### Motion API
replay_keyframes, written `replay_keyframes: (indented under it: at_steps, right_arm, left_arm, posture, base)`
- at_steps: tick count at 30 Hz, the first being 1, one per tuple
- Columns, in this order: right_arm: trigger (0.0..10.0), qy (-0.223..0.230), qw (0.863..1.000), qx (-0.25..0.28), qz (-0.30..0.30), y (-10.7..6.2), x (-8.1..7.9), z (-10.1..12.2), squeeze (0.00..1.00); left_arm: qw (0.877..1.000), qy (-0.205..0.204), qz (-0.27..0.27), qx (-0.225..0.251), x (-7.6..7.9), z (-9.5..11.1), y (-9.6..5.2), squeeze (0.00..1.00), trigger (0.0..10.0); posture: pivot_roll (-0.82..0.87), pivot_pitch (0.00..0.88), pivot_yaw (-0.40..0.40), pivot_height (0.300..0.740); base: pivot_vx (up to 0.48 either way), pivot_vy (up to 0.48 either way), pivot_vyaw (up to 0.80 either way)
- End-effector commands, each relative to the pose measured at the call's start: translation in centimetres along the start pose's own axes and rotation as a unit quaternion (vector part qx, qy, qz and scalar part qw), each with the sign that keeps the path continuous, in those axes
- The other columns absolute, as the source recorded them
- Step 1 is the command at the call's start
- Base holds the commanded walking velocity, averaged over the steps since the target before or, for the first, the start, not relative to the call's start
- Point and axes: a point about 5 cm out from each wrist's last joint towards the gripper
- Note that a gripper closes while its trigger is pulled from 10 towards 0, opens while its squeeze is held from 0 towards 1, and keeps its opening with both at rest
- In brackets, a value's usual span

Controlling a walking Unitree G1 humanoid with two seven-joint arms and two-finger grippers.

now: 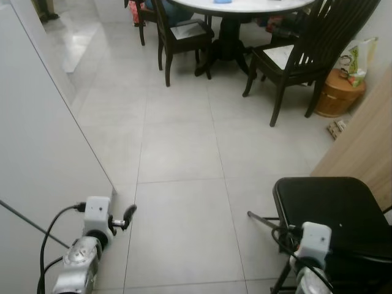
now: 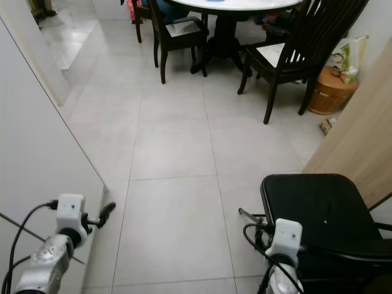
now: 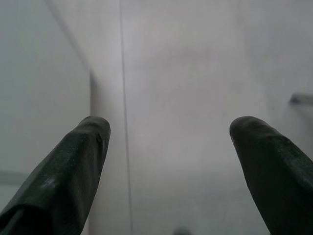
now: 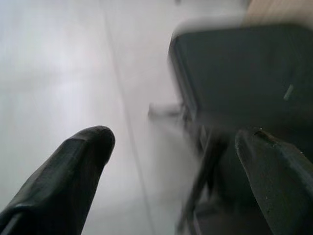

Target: Restocking fridge

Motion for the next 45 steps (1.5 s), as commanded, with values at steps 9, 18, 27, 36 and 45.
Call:
replay_keyframes:
  at_steps: [9, 18, 27, 36, 45]
  right_arm:
    - [10.0, -0.036, 0.986, -0.109, 0.118, -0.7, -3.0, -3.5, 0.0]
    - [10.0, -0.054, 0.982, -0.128, 0.127, -1.0, -3.4, -4.1, 0.0]
    - [10.0, -0.065, 0.977, -0.158, 0.128, -2.1, -3.2, -6.0, 0.0]
    - [10.0, -0.064, 0.974, -0.178, 0.127, -2.7, -2.9, -7.0, 0.0]
    - [10.0, -0.065, 0.972, -0.187, 0.129, -3.0, -3.0, -7.4, 0.0]
  left_arm:
    - [0.988, 0.02, 0.054, -0.145, -1.0, -6.9, -2.0, 0.0, 10.0]
    - [0.98, 0.012, 0.067, -0.186, -1.3, -9.0, -3.2, 0.0, 10.0]
    - [0.976, 0.007, 0.076, -0.205, -1.4, -9.3, -3.2, 0.0, 10.0]
    - [0.974, 0.006, 0.077, -0.215, -0.9, -9.5, -3.0, 0.0, 10.0]
    - [0.974, 0.009, 0.078, -0.213, -1.1, -8.9, -2.7, 0.0, 10.0]
  posture:
    - [-0.27, 0.067, -0.001, 0.74]
    - [-0.28, 0.063, -0.008, 0.74]
    - [-0.27, 0.07, -0.012, 0.74]
    - [-0.27, 0.088, -0.008, 0.74]
    - [-0.27, 0.104, -0.005, 0.74]
  base:
    - [0.0, 0.0, 0.0]
    - [0.0, 0.0, 0.0]
    - [0.0, 0.0, 0.14]
    - [0.0, 0.0, 0.79]
    - [0.0, 0.0, 0.79]
Point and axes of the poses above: a point about 5 cm out from each wrist's last joint towards the gripper, its own y axis pointing out of the wrist towards the gripper, its own z axis along the axis of the wrist's last joint, x = y × z, and after that the axes turned 10 degrees about -y, right-handed
